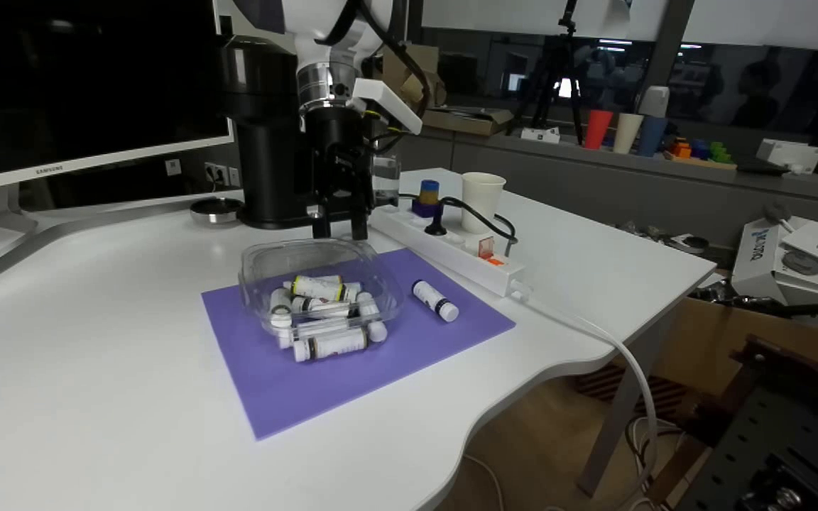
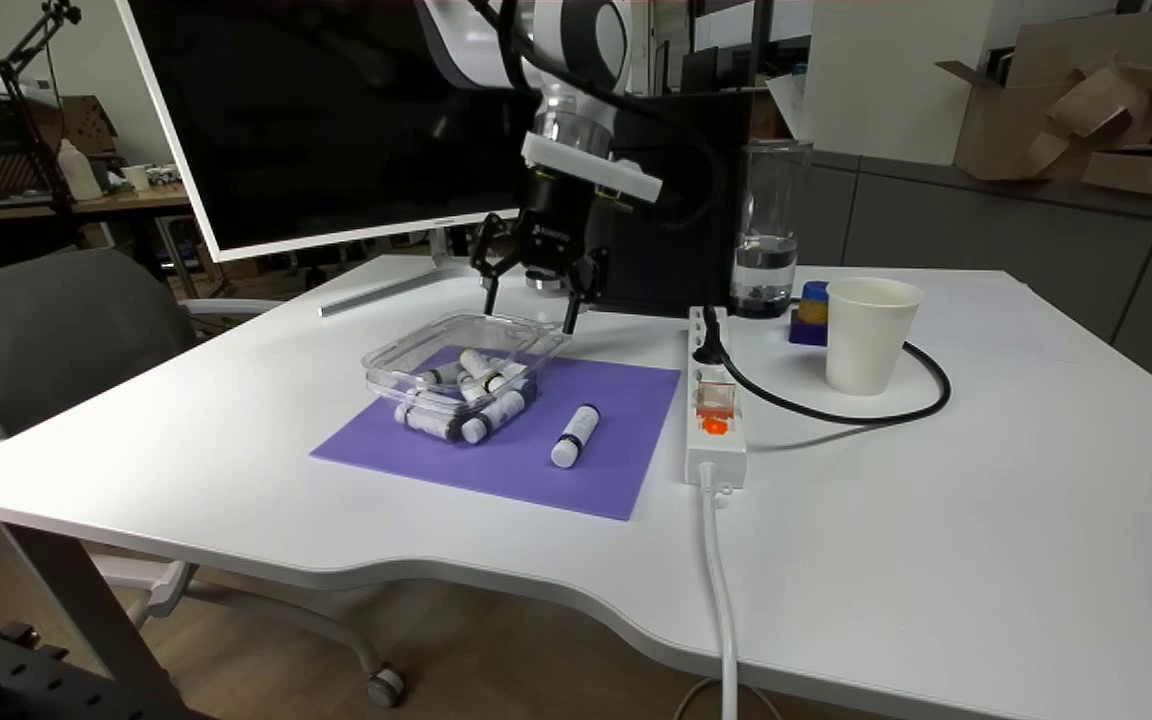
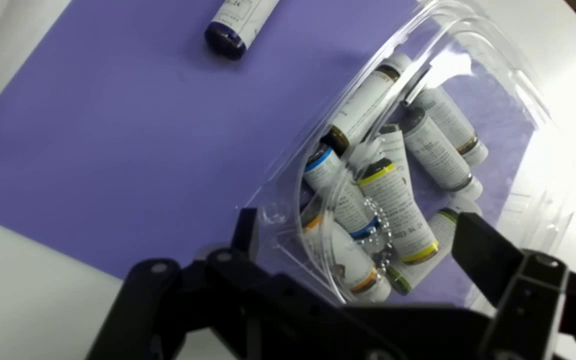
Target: Open the lid
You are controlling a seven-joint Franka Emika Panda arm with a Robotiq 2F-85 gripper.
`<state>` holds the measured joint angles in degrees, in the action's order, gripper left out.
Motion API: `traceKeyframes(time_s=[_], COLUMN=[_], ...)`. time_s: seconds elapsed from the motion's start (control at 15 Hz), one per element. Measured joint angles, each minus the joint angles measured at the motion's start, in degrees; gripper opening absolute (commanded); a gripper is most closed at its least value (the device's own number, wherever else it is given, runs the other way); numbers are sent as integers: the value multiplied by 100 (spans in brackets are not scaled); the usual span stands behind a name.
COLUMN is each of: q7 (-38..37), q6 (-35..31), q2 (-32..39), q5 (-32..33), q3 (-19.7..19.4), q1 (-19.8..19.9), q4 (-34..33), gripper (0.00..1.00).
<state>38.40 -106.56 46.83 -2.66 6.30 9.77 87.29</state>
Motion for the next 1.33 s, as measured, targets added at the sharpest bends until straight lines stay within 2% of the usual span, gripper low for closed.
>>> traceKeyframes(time_s=[0.67,1.07,1.33], q7=[865,1290,1657], q6=[856,733,629], q2=[-80,-488,-857], q5=[-169,-196,-573], q3=[153,250,472], q1=[-38,-263,-304], q4=[-98,84,362], gripper=[100,100,100])
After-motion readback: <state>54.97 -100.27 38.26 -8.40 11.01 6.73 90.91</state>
